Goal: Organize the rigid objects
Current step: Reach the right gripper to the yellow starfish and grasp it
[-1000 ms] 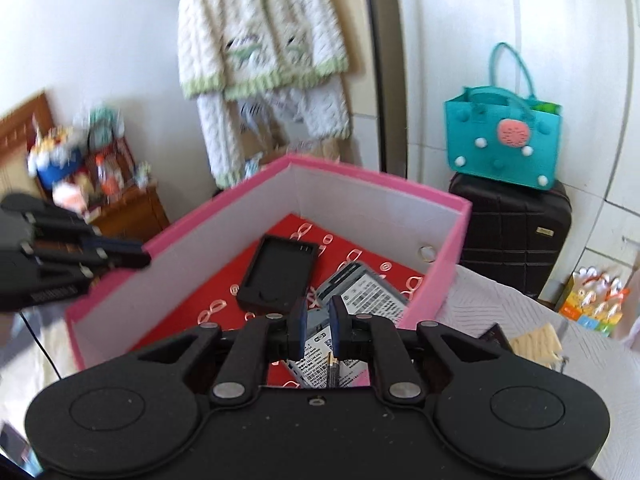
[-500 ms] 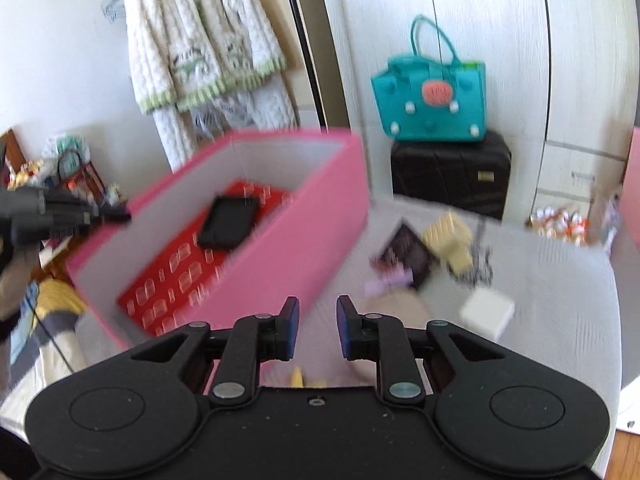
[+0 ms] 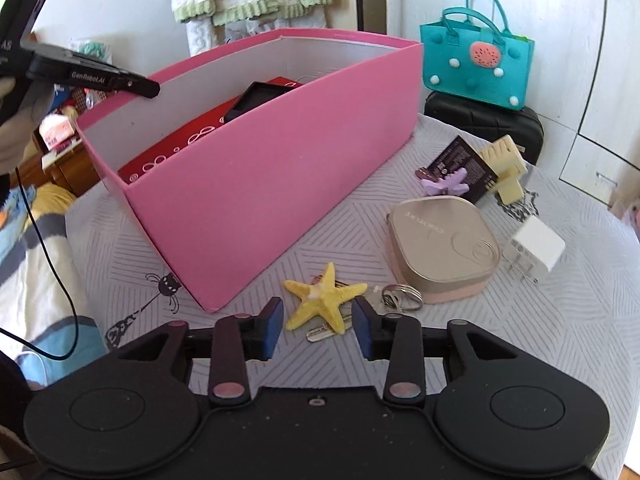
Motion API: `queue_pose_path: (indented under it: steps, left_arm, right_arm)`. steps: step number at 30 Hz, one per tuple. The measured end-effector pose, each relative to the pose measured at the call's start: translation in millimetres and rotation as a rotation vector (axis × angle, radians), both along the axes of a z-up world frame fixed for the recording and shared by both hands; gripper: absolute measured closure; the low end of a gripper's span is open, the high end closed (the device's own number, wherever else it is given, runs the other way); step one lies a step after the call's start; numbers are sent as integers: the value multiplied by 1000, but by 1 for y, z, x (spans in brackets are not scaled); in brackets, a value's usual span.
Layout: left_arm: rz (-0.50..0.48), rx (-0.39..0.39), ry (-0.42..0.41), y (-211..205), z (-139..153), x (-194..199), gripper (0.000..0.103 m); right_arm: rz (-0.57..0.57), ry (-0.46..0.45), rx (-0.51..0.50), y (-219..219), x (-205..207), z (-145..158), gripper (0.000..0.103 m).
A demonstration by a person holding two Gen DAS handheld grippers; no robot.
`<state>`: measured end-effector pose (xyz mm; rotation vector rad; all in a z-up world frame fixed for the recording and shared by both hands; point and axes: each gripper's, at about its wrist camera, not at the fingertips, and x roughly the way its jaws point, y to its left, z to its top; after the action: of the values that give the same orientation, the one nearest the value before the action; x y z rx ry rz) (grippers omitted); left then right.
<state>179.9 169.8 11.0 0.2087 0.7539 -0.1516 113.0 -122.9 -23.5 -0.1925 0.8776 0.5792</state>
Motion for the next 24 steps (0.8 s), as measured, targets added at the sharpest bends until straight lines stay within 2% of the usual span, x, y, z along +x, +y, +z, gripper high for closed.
queue_pose_path:
  steps: [2, 6, 11, 14, 24]
  left_arm:
    - [-1, 1, 1, 0, 0, 0, 99]
    - [-5, -16, 8, 3, 1, 1, 99]
    - [-12, -14, 4, 4, 1, -2, 99]
    - [-14, -28, 9, 5, 3, -4, 99]
    - [-17, -35, 5, 5, 4, -11, 99]
  right_arm:
    - [5, 7, -10, 4, 4, -4, 58]
    - [21, -5, 20, 10, 6, -8, 51]
    - [16, -38, -27, 18, 8, -13, 48]
    - [21, -47, -35, 19, 9, -12, 67]
    - [-26, -60, -22, 11, 12, 0, 74]
